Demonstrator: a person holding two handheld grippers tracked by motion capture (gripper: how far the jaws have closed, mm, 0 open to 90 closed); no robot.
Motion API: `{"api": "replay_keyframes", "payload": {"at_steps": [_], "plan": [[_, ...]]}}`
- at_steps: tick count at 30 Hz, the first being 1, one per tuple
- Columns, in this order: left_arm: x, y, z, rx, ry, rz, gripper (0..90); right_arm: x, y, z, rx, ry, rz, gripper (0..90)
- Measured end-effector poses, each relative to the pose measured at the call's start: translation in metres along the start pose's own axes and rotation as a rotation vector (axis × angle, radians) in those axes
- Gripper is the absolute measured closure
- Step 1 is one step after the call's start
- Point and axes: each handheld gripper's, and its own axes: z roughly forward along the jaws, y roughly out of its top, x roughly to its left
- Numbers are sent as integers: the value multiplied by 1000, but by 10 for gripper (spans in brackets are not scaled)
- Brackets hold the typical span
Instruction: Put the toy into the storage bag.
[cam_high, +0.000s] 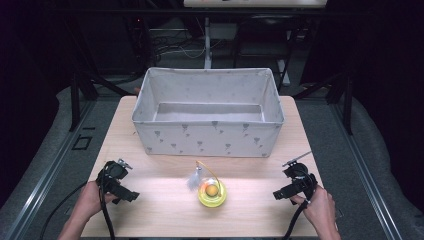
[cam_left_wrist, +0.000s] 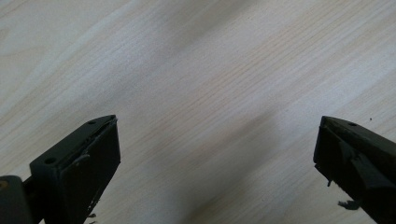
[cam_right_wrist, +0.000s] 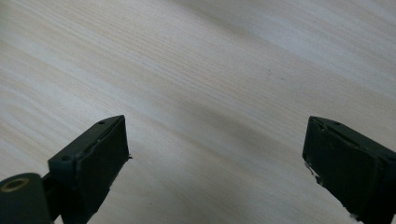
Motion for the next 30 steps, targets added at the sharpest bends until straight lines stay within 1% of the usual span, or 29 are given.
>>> {"api": "replay_keyframes", "payload": {"at_steps": [1,2,3,4,6,8,9,10,13,14,16,17,21,22,23,25,26,27,30], "plan": [[0,0,0,1,0,0,7,0,0,0,9,0,-5,67],[0,0,0,1,-1,0,7,1,0,0,12,-12,-11,68],[0,0,0,1,-1,0,7,1,0,0,12,-12,-11,68],[-1,0,0,0,-2,1,7,1,1,-1,17,-12,-22,68],[-1,0,0,1,-3,1,7,5,1,-1,10,-16,-25,68],[0,0,0,-1,-3,0,7,6,2,-1,20,-7,-34,68],[0,0,0,-3,-5,0,7,8,3,-2,34,-9,-44,67],[0,-1,0,-3,-4,1,6,9,3,-2,29,-7,-41,67],[1,-1,0,2,-4,1,6,14,5,-2,49,6,-61,66],[1,-1,0,0,-4,0,6,17,6,-2,50,-3,-70,67],[0,-1,0,0,-5,-1,6,18,6,-2,46,4,-71,67],[0,-1,0,0,-4,0,6,23,7,-2,57,-4,-95,67],[0,-1,0,-1,-7,0,5,28,7,-2,45,10,-96,65],[0,-1,0,3,-8,1,5,31,9,-3,65,8,-119,64],[0,-1,0,3,-8,1,5,31,9,-3,65,8,-119,64],[0,-1,0,3,-8,0,5,34,10,-3,74,3,-136,61],[0,-1,0,3,-8,0,5,36,10,-3,71,8,-135,60],[0,-1,0,1,-7,1,5,37,11,-4,80,3,-148,59],[0,-1,0,2,-7,1,5,40,11,-3,65,11,-139,59]]}}
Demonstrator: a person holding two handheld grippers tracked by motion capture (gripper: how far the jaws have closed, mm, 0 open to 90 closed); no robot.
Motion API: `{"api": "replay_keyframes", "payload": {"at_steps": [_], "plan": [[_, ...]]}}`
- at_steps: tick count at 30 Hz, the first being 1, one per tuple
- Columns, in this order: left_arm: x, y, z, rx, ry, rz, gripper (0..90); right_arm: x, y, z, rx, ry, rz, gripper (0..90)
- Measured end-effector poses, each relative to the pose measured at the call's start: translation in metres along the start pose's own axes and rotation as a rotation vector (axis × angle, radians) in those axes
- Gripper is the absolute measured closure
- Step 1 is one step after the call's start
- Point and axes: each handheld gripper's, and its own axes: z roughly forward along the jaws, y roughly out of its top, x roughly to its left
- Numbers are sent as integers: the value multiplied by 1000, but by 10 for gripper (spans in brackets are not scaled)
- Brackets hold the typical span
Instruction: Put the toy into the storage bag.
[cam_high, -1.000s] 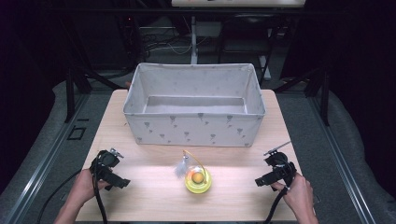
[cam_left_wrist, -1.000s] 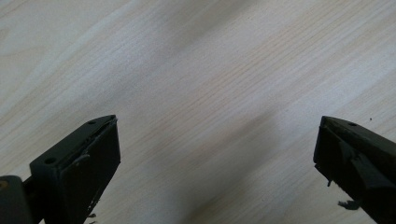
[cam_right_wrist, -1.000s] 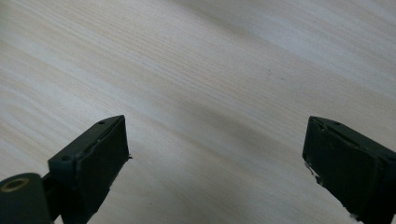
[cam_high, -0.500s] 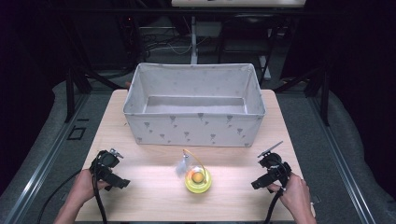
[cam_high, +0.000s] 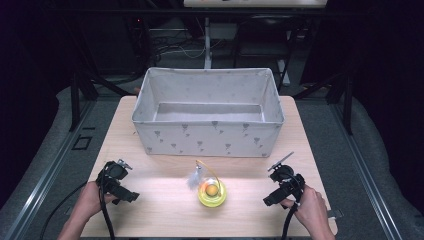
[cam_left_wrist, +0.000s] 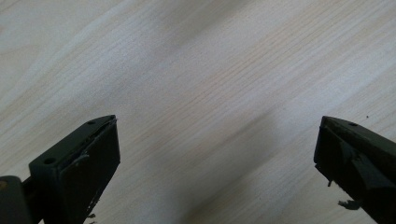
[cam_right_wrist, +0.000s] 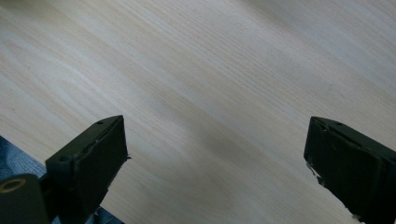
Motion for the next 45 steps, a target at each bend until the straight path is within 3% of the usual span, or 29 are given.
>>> {"api": "replay_keyframes", "payload": {"at_steps": [3,9,13,15,17,21,36,45], "plan": [[0,0,0,1,-1,0,5,4,3,-3,19,-2,-36,55],[-1,0,0,1,-2,0,5,16,8,-2,-4,9,-39,36],[0,0,0,0,-2,-1,5,24,13,-4,22,8,-78,24],[0,0,0,0,-3,0,4,29,15,-3,3,14,-67,11],[0,0,0,-1,-1,-2,4,33,19,-6,31,10,-105,0],[0,0,-1,-8,-4,-10,2,43,26,-10,36,10,-146,0],[0,0,0,-9,-9,-9,2,77,47,-24,-9,45,-301,0],[0,0,-1,-11,-11,-12,2,93,60,-30,-35,67,-354,1]]}}
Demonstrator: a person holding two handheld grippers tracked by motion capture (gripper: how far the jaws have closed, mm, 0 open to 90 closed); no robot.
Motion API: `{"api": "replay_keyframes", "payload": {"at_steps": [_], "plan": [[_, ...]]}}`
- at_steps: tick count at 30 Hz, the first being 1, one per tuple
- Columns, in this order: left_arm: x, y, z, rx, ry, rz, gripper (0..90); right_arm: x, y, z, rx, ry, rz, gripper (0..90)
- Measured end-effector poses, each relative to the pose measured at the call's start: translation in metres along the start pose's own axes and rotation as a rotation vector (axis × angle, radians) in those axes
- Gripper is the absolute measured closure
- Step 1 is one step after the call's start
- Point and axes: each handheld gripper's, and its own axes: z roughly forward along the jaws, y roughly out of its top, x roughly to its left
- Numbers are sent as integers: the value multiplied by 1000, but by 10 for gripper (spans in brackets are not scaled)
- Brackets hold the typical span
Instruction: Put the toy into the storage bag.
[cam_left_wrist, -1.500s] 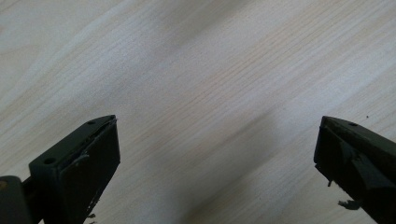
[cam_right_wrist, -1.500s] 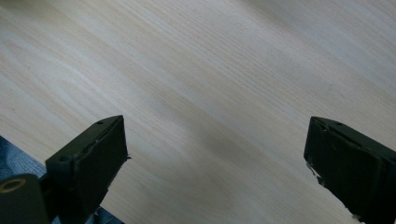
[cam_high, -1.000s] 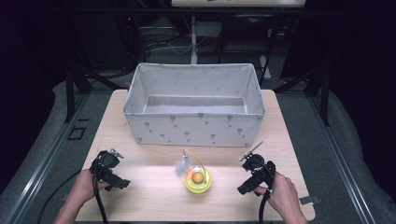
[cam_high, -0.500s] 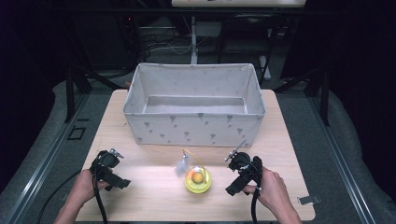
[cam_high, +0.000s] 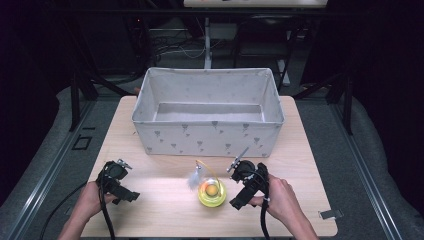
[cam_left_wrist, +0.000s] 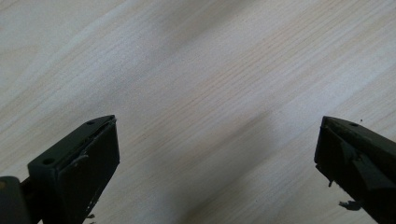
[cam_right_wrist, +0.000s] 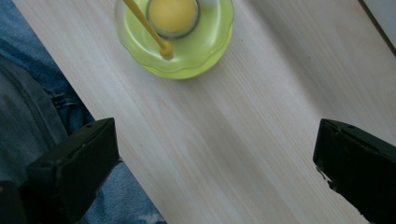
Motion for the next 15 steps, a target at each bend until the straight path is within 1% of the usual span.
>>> {"api": "replay_keyframes", "payload": {"at_steps": [3,5,6,8,13,14,15], "plan": [[0,0,0,-1,-2,2,1,3,5,-4,2,-6,-26,2],[0,0,0,1,1,2,1,6,9,-5,-11,1,-33,3],[0,0,0,1,-1,2,1,7,11,-7,-8,-5,-44,8],[-1,0,0,2,1,2,1,9,14,-9,-23,-2,-51,7],[-1,0,0,4,1,4,2,14,24,-14,-32,7,-75,11],[-1,0,0,2,0,5,2,15,26,-16,-25,0,-83,12],[-1,0,0,3,1,5,2,16,27,-17,-34,1,-83,12]]}}
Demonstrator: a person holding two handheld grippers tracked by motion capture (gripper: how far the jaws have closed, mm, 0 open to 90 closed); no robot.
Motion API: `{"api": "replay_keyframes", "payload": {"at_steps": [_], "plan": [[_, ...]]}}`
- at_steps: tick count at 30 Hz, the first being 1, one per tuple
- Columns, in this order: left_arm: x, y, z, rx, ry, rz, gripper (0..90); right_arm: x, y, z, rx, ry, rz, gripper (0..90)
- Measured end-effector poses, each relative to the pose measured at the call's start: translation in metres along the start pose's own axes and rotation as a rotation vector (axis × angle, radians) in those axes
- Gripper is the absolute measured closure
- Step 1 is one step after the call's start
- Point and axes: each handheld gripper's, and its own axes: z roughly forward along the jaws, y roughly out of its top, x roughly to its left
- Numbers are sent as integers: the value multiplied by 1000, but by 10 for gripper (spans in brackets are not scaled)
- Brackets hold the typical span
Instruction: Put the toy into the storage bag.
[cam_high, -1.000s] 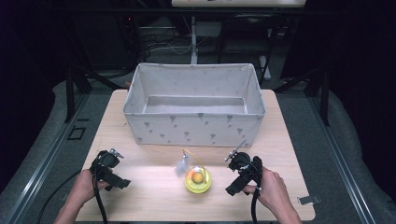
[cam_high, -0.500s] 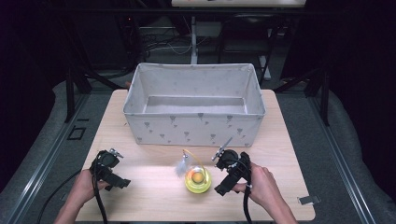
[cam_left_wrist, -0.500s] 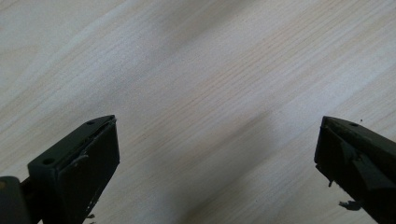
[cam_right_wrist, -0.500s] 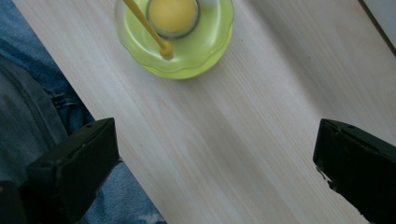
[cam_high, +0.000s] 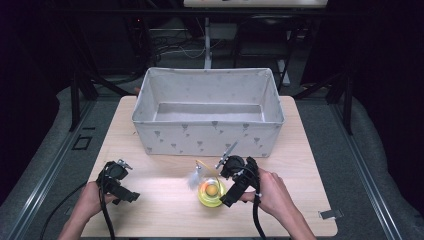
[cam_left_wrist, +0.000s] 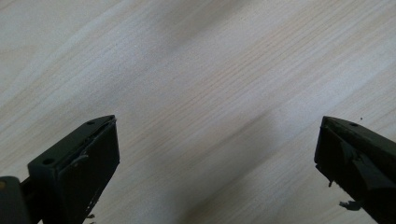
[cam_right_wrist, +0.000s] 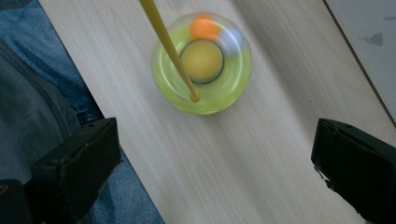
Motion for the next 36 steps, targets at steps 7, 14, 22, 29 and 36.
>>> {"api": "replay_keyframes", "payload": {"at_steps": [7,14,22,29,36], "plan": [[0,0,1,0,-1,2,2,5,14,-10,-20,4,-30,20],[0,0,0,3,-1,3,2,6,27,-13,-24,5,-56,0],[0,0,1,5,-3,5,2,8,37,-15,-25,11,-68,192],[-1,0,1,5,-2,7,2,10,42,-12,-5,3,-81,492],[-1,0,1,9,0,13,2,11,42,-10,16,-4,-93,704]]}}
